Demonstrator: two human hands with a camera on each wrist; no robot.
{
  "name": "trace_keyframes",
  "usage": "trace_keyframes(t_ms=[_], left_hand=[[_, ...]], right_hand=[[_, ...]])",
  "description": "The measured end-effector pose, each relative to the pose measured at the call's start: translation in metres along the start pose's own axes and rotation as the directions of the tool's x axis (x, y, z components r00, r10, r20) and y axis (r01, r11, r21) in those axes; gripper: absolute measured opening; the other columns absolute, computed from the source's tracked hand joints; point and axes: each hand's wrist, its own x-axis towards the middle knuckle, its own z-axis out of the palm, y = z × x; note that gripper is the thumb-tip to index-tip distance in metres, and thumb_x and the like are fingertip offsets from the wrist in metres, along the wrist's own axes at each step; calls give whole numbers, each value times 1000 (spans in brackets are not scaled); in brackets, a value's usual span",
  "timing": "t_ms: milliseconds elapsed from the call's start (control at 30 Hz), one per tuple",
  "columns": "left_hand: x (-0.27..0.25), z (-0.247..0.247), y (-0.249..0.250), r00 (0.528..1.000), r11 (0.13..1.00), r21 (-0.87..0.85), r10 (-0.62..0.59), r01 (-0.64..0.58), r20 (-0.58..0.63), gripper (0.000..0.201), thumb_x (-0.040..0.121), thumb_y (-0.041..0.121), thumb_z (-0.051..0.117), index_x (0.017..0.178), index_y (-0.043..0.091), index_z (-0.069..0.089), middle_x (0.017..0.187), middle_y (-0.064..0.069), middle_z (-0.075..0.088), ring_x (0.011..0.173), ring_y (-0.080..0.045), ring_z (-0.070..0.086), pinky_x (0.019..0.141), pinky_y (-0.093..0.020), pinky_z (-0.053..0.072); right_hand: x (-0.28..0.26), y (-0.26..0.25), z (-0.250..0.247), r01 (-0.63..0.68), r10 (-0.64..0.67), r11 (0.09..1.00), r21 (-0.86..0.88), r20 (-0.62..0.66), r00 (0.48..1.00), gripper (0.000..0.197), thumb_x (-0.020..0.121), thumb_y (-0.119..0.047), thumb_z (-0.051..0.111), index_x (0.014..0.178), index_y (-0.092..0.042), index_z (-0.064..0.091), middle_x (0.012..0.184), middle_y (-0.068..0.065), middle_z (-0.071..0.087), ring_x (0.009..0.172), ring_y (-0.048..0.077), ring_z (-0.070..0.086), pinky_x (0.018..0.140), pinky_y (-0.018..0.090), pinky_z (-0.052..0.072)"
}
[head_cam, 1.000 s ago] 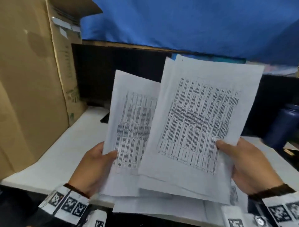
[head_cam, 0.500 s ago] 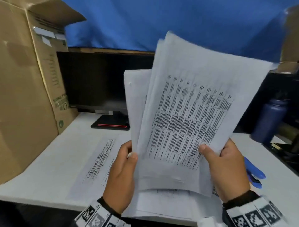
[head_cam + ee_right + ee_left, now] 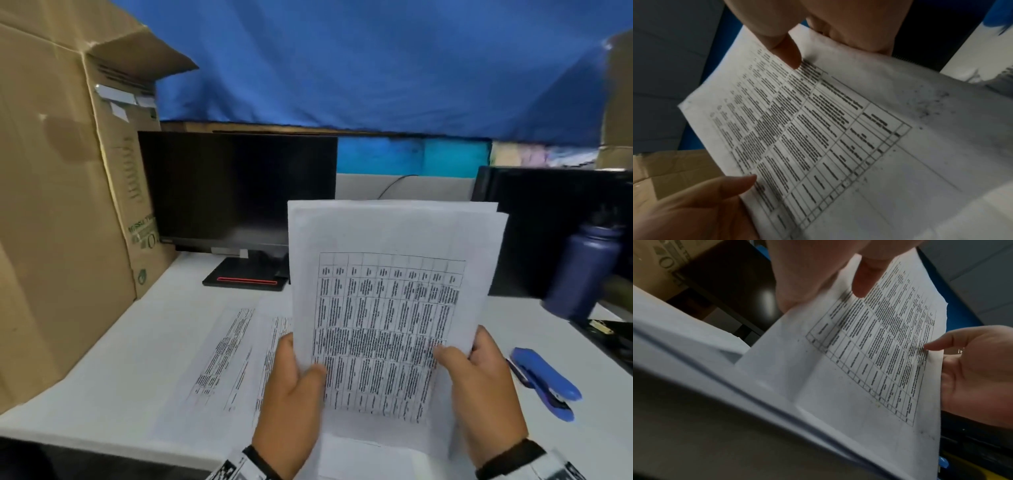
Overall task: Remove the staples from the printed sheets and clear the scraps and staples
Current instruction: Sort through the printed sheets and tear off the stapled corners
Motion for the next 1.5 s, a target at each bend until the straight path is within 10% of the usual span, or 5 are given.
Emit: trace_keyframes(t_ms=[200,400,900,1300,1500], left_hand=[[13,-20,-12,946,891,441,-40,-112,320,44,85,13,41,119,36,54,122,11,58,110,-4,55,103,-28,45],[50,-51,-20,907,209,942,-282,-262,314,39,96,41,42,121,15,57,122,-5,48,117,-25,47,98,-39,46],[72,-7,-23,944,67,993,-309,-98,114,37,82,10,59,119,12,55,116,-5,57,106,-23,61,89,-34,55],[76,-53,-7,982,894,430,-173,126,72,19,99,15,52,112,22,64,101,3,75,93,-15,72,89,-41,57],[49,-36,23,924,987,-65,-116,149,364,28,98,18,58,124,25,64,116,-9,73,106,-33,70,94,-56,52]], right_hand=[[7,-9,-9,6,-12,996,-90,-64,998,14,87,-16,70,88,-29,66,87,-15,69,84,5,64,66,23,44],[31,-29,-43,87,-111,992,-90,-311,944,15,88,-24,69,100,-31,64,86,-18,63,81,12,62,81,38,49],[33,-26,-58,40,-53,998,-51,-285,957,16,90,-21,67,102,-30,66,89,-15,66,85,8,63,77,33,49],[47,-26,-66,-233,247,897,375,11,969,29,91,-4,61,114,-21,68,108,6,75,96,28,72,85,49,55],[34,-6,-38,-529,399,773,349,380,835,36,96,-1,50,128,-13,59,119,17,69,108,39,66,96,63,46]])
